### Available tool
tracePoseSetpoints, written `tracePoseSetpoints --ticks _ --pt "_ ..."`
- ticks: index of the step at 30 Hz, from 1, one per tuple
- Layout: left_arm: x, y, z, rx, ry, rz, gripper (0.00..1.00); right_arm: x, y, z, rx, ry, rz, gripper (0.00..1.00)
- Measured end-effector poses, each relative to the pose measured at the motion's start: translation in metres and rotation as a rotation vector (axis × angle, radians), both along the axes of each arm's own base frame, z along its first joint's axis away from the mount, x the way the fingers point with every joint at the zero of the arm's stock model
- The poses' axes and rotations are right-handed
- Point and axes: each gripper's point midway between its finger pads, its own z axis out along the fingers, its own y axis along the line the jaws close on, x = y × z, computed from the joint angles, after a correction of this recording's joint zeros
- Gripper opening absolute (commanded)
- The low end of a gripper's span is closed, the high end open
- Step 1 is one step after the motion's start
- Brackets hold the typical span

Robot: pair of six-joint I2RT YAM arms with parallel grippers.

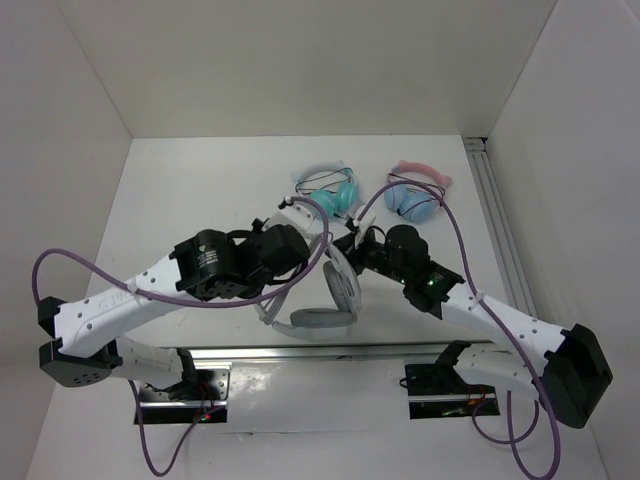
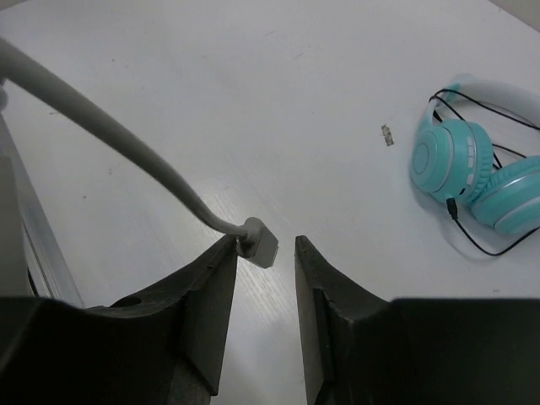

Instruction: Wrap the headphones

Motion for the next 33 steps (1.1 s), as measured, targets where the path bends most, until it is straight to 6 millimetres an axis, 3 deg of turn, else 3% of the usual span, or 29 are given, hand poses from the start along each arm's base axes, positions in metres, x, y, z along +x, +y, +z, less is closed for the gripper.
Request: tracePoseSetpoints --ticks 6,8,11,14,15,24,33 --pt "0.004 0.005 -0.017 -0.019 -0.065 0.006 0.0 0.001 -0.018 0.002 0.027 -0.009 -0.075 0.67" --pt "0.007 0.007 -0.021 -0.037 -0.087 0.021 0.0 0.003 -0.03 0.012 0.052 -0.038 -0.137 0.84" --pt "0.013 0.008 -0.02 -0.09 -0.111 0.03 0.0 0.009 -0.05 0.021 0.088 -0.057 -0.252 0.91" --pt "0.023 0.013 -0.02 -0.163 -0.117 0.07 0.0 0.013 -0.066 0.023 0.123 -0.049 -0.351 0.92" --pt "0.028 0.016 -0.019 -0.189 -0.118 0.089 0.0 0.013 -0.07 0.024 0.136 -0.047 -0.375 0.97" --pt "0.059 0.03 -0.033 -0.321 -0.099 0.238 0.0 0.021 -0.111 0.029 0.202 0.008 -0.635 0.98" --pt "0.078 0.05 -0.071 -0.366 -0.075 0.432 0.0 0.014 -0.113 0.047 0.248 0.031 -0.628 0.98"
